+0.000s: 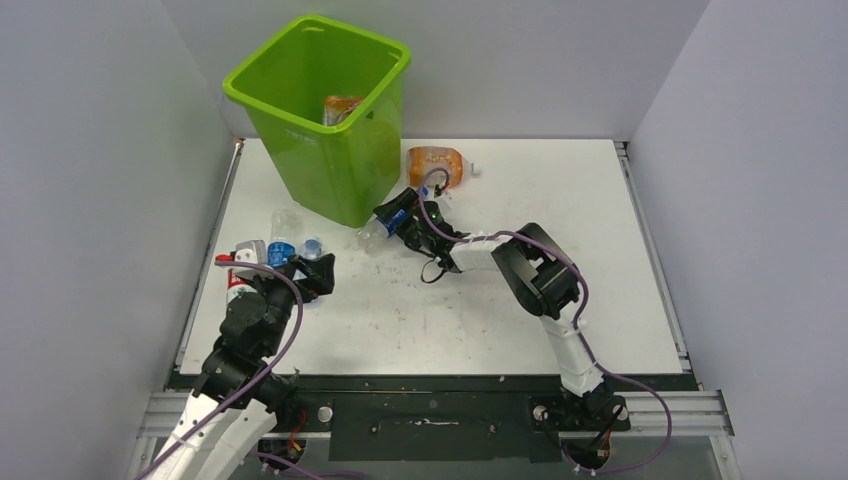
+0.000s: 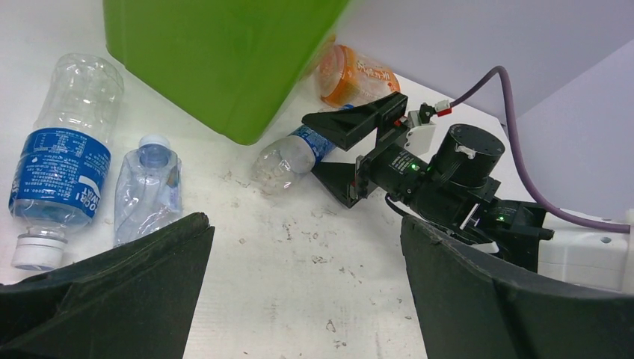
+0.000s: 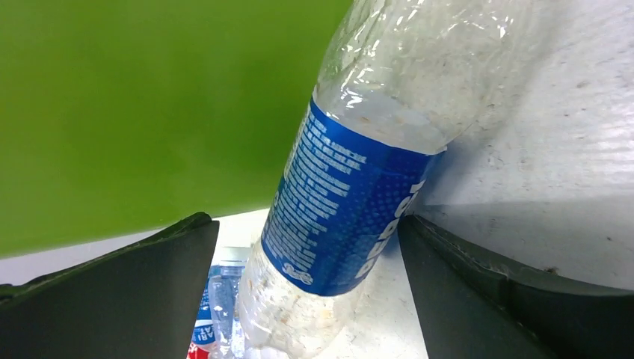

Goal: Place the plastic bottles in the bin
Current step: Pick up the plastic bottle at the center of the board.

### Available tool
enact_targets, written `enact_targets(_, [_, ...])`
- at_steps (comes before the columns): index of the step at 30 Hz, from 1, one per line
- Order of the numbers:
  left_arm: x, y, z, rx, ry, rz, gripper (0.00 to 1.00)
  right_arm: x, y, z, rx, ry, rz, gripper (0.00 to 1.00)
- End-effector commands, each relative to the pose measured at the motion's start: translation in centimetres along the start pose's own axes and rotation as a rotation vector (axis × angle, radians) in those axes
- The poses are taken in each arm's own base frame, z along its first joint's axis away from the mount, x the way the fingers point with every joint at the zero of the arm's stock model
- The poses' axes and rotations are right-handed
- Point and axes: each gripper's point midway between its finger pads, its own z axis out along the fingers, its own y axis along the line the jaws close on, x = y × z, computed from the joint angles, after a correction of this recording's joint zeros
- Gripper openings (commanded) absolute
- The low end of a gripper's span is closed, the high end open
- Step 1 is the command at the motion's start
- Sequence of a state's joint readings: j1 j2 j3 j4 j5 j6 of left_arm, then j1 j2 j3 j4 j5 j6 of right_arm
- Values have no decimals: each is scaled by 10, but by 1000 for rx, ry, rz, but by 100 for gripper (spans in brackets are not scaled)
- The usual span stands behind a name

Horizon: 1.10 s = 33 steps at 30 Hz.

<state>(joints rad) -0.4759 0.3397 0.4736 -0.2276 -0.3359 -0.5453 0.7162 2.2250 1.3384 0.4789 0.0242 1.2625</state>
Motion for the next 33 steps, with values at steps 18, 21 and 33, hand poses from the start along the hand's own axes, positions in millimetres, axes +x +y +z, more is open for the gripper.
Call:
enact_targets(18, [-19, 0, -4, -1, -78, -4, 96, 26, -73, -39, 66, 65, 22, 32])
enact_targets(21, [-23, 2, -7, -13, -93, -2, 96, 15, -62, -63, 24, 52, -30, 31])
enact_targets(33, [-28, 1, -11, -1, -123, -23, 96, -8, -15, -177, -122, -15, -265, 25])
